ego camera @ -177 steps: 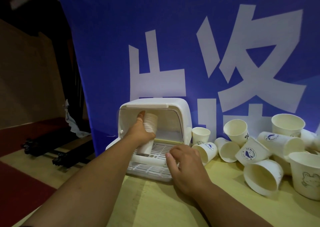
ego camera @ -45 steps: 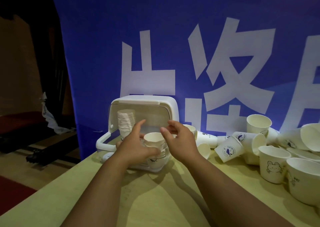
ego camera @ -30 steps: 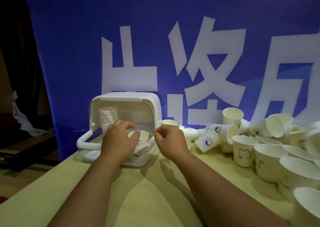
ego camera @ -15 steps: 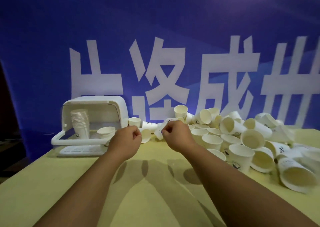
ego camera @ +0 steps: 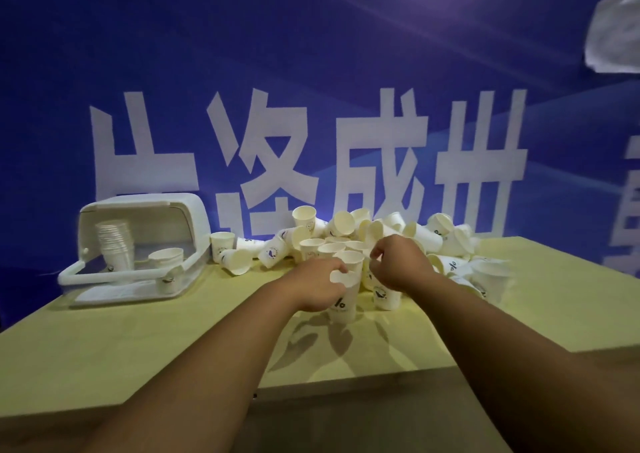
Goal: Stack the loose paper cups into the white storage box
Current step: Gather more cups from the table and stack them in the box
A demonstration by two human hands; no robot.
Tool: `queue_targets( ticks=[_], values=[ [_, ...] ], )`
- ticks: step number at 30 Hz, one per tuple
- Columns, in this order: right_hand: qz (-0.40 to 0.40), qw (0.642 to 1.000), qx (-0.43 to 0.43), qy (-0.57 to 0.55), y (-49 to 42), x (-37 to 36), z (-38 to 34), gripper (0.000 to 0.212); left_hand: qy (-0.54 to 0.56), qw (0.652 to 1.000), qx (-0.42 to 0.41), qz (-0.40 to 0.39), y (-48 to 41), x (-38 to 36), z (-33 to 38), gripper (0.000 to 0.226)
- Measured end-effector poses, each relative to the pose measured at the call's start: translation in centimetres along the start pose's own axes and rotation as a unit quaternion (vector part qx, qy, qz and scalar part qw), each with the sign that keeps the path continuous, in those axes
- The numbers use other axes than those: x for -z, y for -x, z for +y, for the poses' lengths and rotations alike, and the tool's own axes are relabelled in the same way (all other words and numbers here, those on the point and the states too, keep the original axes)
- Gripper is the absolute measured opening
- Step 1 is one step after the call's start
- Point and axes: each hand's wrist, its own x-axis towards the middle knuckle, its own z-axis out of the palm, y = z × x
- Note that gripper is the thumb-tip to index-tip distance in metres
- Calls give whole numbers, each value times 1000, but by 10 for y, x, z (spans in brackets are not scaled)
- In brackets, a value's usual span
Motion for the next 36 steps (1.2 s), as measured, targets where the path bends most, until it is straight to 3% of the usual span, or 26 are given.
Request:
queue_targets(
  ticks=[4,8,12,19,29,36],
  values=[
    [-79,993,-10,84,8,1,28,31,-87,994,56,-40,-6,-18,1,53],
    [-93,989,-25,114,7,-15,38,35,-47,997,62,20,-4,-25,-11,27],
    [-71,997,-27,35,2,-29,28,19,18,994,74,81,-1,-21,-29,27],
    [-32,991,4,-128,-8,-55,-21,25,75,976,91,184,6,3,-72,32],
    [-48,934,6,-354,-39,-122,-118,21,148,926,127,324,23,44,-167,49],
    [-47,899,1,-435,-81,-177,-176,36,181,886,129,407,16,90,-237,62]
  ],
)
